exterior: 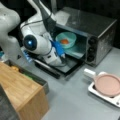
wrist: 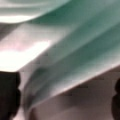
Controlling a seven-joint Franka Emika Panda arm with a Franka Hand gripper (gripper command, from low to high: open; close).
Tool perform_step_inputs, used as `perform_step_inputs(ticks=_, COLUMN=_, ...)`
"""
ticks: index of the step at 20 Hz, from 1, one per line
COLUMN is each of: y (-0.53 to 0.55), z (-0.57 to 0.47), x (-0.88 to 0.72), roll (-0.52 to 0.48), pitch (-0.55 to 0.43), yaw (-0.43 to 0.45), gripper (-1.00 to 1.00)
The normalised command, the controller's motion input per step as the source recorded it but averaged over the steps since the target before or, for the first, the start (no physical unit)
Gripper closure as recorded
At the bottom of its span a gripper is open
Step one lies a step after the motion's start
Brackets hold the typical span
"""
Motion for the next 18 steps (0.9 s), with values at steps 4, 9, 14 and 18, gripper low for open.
perform_step_inputs(ticks=4, y=-0.17, z=0.10, x=0.19, roll=0.022, pitch=0.053, yaw=0.201, gripper=-1.00)
perform_step_inputs(ticks=9, y=-0.15, z=0.12, x=0.19, roll=0.018, pitch=0.081, yaw=0.194, gripper=-1.00)
perform_step_inputs(ticks=14, y=-0.17, z=0.28, x=0.17, roll=-0.003, pitch=0.159, yaw=0.188, gripper=-1.00)
perform_step_inputs(ticks=18, y=-0.18, z=0.42, x=0.19, roll=-0.049, pitch=0.188, yaw=0.165, gripper=-1.00)
